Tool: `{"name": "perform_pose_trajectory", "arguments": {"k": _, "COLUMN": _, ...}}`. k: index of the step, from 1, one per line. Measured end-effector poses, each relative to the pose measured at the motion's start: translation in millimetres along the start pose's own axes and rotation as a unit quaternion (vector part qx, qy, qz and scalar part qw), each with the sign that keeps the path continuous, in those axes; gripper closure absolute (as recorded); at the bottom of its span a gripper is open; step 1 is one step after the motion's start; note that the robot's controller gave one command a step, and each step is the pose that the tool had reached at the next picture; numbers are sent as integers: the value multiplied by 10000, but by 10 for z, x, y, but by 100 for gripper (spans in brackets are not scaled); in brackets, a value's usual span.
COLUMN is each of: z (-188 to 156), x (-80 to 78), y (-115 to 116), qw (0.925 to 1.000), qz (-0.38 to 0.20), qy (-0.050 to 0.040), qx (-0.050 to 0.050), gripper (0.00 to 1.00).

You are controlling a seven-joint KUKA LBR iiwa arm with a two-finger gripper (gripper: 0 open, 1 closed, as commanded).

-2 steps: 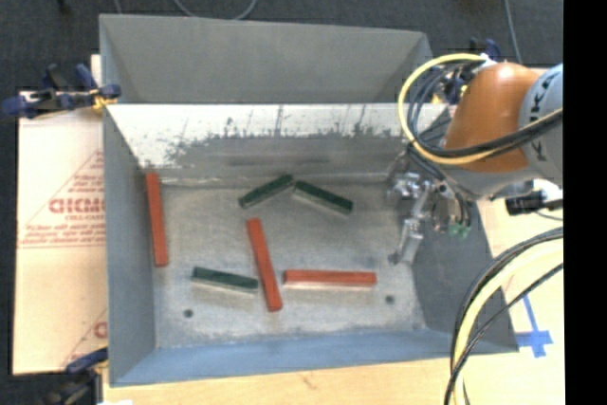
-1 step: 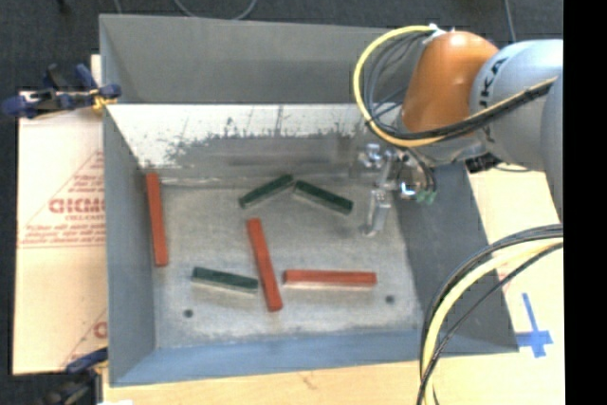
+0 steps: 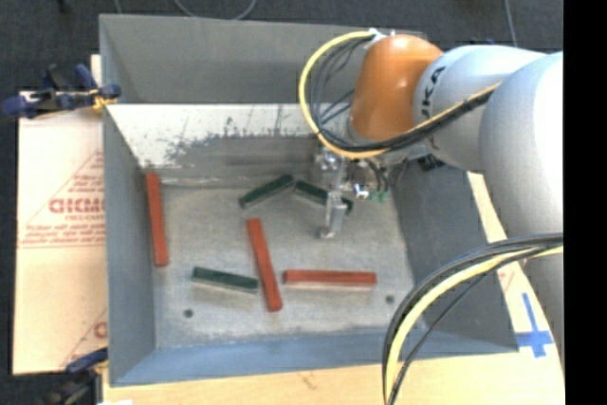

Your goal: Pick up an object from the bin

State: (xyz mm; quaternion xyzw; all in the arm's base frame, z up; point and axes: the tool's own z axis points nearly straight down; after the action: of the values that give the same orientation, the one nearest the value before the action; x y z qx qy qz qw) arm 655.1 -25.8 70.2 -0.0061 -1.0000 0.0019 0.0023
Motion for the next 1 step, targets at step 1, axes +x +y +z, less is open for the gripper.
{"name": "perform_pose_trajectory", "arguments": {"k": 1, "z": -14, "x": -13, "y": -16, "qw": 10000, "qz": 8, "qy": -45, "qx": -6, "gripper": 100}}
